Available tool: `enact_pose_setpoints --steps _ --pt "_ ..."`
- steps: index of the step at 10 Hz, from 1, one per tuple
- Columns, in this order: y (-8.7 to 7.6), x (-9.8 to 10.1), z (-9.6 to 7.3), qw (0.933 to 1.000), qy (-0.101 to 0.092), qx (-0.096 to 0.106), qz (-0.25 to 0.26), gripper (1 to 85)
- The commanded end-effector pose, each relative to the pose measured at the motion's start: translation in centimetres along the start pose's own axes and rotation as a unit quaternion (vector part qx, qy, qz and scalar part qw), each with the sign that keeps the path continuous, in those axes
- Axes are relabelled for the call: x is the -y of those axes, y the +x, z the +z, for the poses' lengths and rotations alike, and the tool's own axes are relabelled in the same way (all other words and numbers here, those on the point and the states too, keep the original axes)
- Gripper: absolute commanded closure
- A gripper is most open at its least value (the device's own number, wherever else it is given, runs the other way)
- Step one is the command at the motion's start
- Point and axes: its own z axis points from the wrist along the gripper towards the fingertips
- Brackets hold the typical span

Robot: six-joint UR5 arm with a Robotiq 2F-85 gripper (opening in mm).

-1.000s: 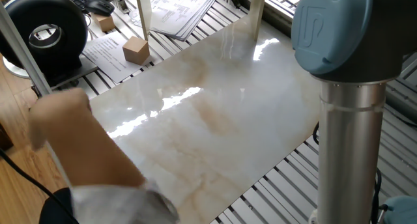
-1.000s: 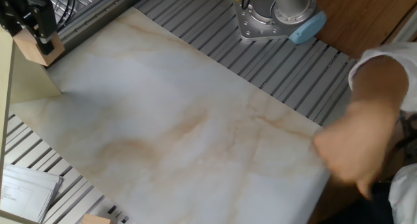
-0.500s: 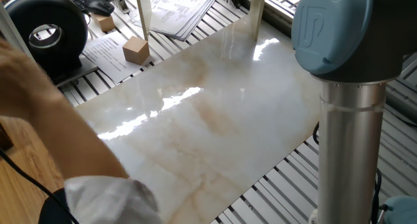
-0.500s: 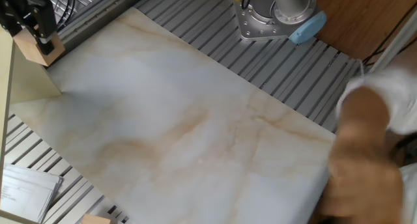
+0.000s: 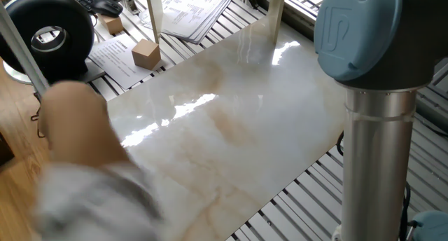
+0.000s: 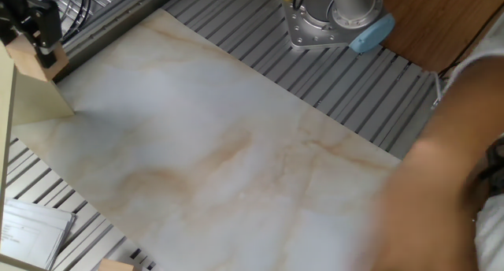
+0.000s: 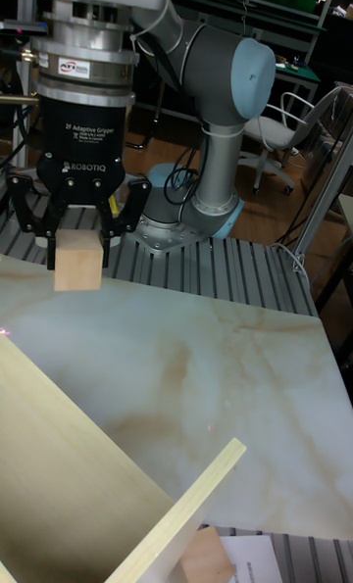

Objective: Put the object on the shelf

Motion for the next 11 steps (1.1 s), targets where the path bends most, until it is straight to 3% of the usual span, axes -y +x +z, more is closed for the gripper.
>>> enact_pose_setpoints --steps 1,4,11 --pt "-0.95 0.11 -0.14 0.9998 0.003 0.020 -0.009 84.3" --pt "-1.33 -0.37 -0.16 0.9996 -0.007 0.027 -0.004 84.3" --pt "-1.01 -0.44 -0.14 0.9997 -0.008 0.021 -0.009 84.3"
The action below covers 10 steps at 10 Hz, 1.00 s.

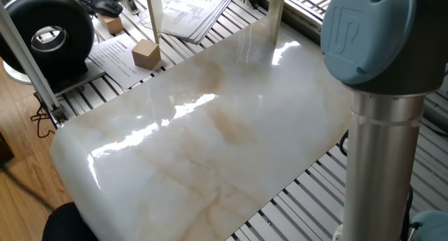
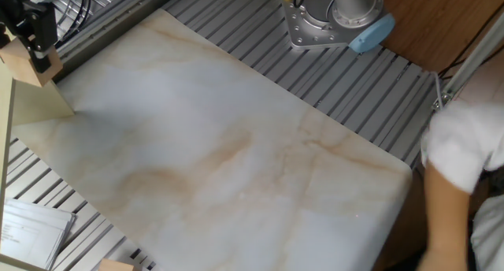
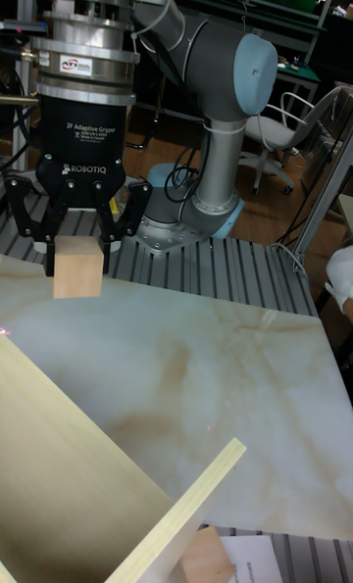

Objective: Put the object on the shelf

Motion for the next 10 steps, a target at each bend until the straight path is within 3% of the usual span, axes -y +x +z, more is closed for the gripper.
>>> enact_pose_setpoints --steps 1,3,6,9,10 --pt "0.1 0.1 -0.1 1.0000 0.002 -0.001 -0.003 84.3" --pt "0.4 -0.8 -0.1 0.9998 -0.016 -0.006 -0.015 84.3" --pt "1.9 -2.0 -0.3 0.9986 -0.038 -0.035 -0.007 84.3" --pt "5.2 -3.1 -1.1 0.9991 -0.025 -0.034 0.009 84.3" --pt "5.6 -3.1 -0.9 0.9993 -0.017 -0.033 0.012 84.3"
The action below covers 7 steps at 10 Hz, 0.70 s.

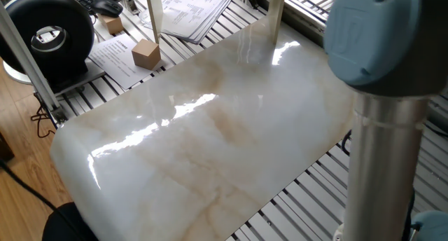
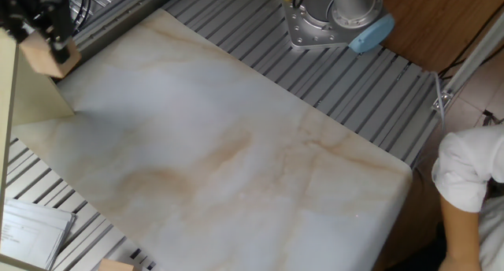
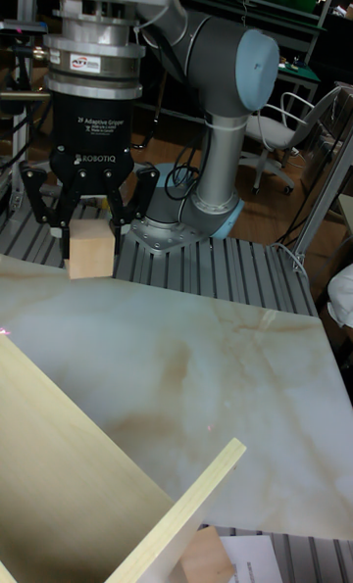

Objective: Put the object on the shelf

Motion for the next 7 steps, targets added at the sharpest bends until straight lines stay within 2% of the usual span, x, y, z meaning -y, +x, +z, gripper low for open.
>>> enact_pose_setpoints --steps 1,3,5,7 --pt "1.7 -1.1 0.0 0.9999 0.001 0.006 0.010 84.3" --pt "1.2 -0.8 0.0 1.0000 0.000 0.004 0.002 84.3" --pt "2.2 -1.4 -0.1 0.9998 -0.011 -0.015 -0.008 84.3" --pt "2.2 -1.2 -0.1 0.9998 -0.008 -0.016 -0.012 84.3"
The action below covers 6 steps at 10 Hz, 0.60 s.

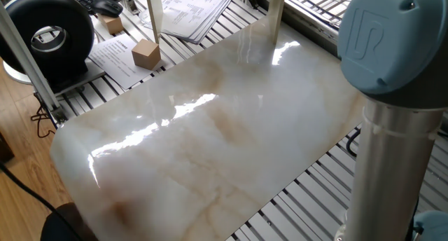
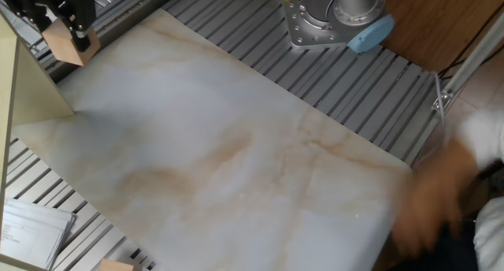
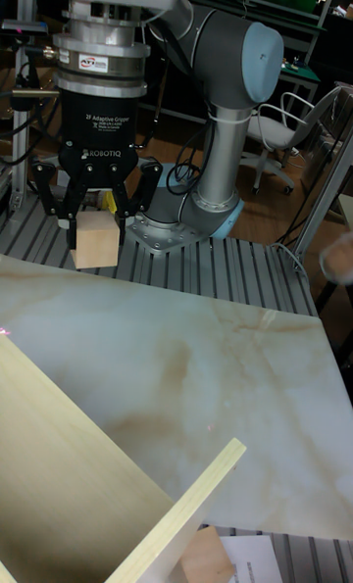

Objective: Put the object on the shelf

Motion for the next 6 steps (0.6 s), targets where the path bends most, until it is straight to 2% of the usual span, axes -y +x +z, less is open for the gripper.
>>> enact_pose_setpoints --steps 1,4,6 --pt "0.2 -0.2 -0.1 0.9999 -0.003 -0.002 -0.012 84.3" --pt "0.0 0.5 -0.1 0.9996 0.010 0.002 -0.025 84.3" --pt "-1.2 0.8 -0.2 0.9988 0.022 0.015 -0.040 84.3"
